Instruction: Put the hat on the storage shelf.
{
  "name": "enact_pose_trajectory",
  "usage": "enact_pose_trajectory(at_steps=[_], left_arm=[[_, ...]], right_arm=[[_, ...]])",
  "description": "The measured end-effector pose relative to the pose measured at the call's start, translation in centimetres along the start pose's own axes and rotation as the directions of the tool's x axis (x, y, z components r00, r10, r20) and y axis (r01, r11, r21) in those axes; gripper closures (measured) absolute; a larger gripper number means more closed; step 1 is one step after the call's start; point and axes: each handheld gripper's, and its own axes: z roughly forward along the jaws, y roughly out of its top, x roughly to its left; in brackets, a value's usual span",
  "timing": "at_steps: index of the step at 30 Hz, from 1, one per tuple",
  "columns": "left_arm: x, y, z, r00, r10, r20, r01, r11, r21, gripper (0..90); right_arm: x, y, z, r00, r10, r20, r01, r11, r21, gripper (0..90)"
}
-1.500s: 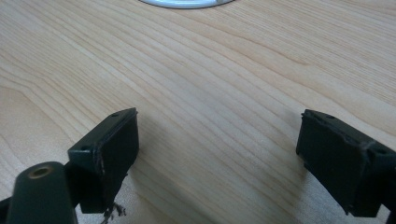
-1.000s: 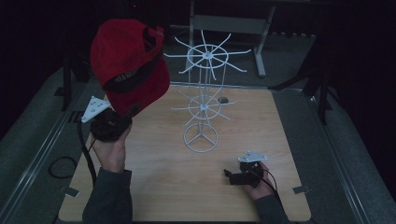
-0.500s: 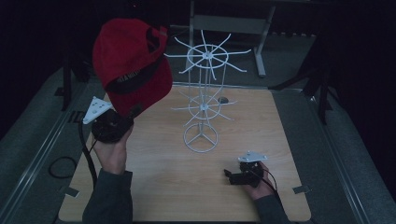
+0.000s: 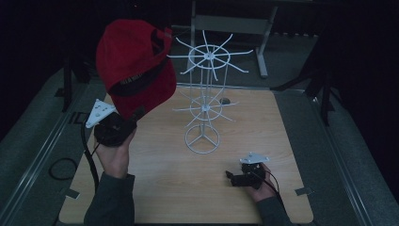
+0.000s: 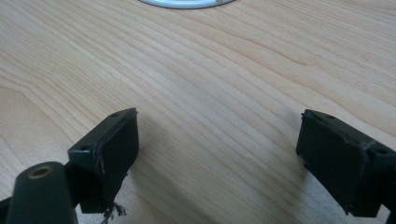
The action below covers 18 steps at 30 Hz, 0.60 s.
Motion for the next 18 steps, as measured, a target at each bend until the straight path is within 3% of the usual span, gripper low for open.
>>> enact_pose_trajectory(at_steps=[18], left_arm=[[-0.45,-1.0,0.45,1.0,-0.003,0.0,0.003,0.9998,0.022,85.7]], right_arm=[[0.01,0.01,0.0,1.0,0.001,0.0,-0.001,1.0,0.0,12.9]])
